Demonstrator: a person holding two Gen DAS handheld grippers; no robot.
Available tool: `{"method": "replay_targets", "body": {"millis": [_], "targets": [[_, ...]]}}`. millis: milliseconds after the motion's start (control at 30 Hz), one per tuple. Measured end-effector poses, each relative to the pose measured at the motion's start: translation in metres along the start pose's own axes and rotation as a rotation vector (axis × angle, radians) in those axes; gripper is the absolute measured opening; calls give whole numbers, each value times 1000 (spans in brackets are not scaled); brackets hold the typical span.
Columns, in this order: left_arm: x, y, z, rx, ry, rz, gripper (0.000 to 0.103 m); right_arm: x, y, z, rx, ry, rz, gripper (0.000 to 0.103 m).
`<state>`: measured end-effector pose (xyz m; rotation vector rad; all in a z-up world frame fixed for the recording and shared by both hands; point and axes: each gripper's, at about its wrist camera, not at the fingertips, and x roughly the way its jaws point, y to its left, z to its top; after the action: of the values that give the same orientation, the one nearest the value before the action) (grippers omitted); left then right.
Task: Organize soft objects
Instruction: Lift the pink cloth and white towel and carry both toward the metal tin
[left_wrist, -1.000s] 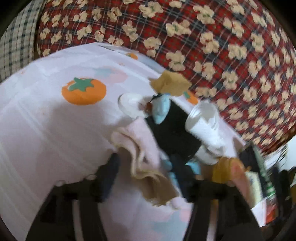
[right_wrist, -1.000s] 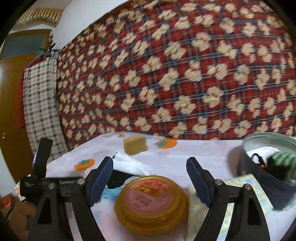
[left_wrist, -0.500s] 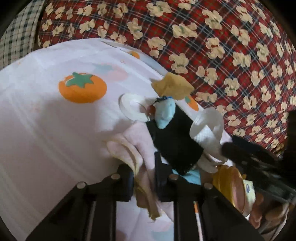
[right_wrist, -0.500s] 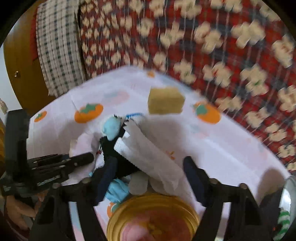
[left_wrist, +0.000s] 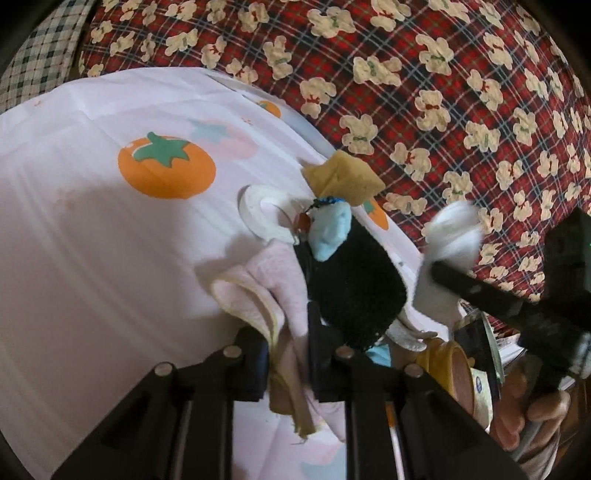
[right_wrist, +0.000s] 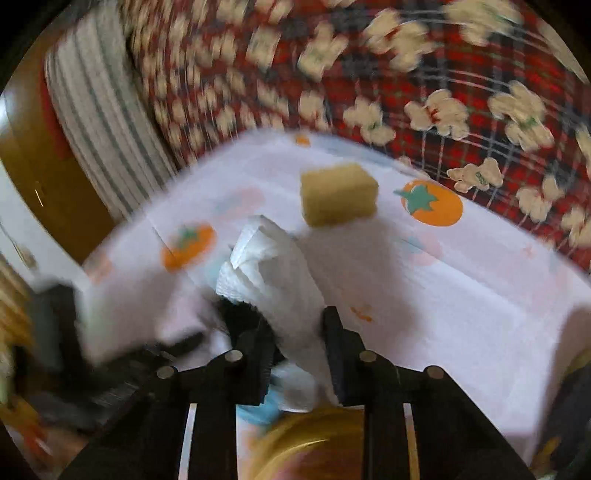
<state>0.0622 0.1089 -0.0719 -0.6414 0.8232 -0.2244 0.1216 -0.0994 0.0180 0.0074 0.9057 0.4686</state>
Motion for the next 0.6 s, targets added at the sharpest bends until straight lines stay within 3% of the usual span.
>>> {"method": "replay_targets", "body": {"millis": [267, 433, 600], "targets": [[-24, -2, -1, -1, -105, 5, 14, -20, 32, -53, 212, -189, 245, 28], [-52, -21, -8, 107, -209, 50, 14, -25, 41, -91, 255, -243, 284, 28], [-66, -22, -15, 128, -239, 74, 14, -37, 44, -107, 254, -294, 333, 26]]}}
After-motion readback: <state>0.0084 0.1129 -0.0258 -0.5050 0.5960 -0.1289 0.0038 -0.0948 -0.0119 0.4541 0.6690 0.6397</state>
